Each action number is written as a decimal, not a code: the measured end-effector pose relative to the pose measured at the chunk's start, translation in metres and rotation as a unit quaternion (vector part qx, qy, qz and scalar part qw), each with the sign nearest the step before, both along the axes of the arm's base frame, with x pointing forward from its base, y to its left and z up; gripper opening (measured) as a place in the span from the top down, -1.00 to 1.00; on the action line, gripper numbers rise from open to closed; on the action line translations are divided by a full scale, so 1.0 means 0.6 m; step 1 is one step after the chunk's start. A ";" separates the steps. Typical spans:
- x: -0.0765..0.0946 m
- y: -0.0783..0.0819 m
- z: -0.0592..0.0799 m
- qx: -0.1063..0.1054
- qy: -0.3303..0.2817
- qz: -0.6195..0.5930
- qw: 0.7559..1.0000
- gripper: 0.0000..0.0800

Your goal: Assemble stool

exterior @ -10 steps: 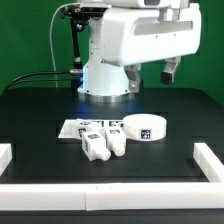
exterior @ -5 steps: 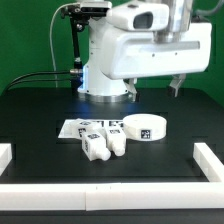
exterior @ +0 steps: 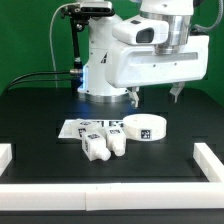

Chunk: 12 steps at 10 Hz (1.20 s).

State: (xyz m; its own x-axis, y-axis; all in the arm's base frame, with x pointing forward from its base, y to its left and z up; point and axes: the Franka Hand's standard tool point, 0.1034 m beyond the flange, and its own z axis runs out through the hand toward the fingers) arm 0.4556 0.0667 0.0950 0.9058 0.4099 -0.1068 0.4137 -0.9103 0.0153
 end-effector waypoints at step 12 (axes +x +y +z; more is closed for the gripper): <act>-0.145 0.082 -0.120 0.008 0.024 -0.206 0.978 -0.63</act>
Offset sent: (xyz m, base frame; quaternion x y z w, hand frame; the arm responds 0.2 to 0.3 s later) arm -0.0649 0.0468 -0.0277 0.0471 -0.0848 0.2775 0.9558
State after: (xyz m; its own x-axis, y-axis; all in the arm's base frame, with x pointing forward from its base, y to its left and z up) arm 0.3685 0.1162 0.0229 0.9888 0.0126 -0.1490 0.0110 -0.9999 -0.0111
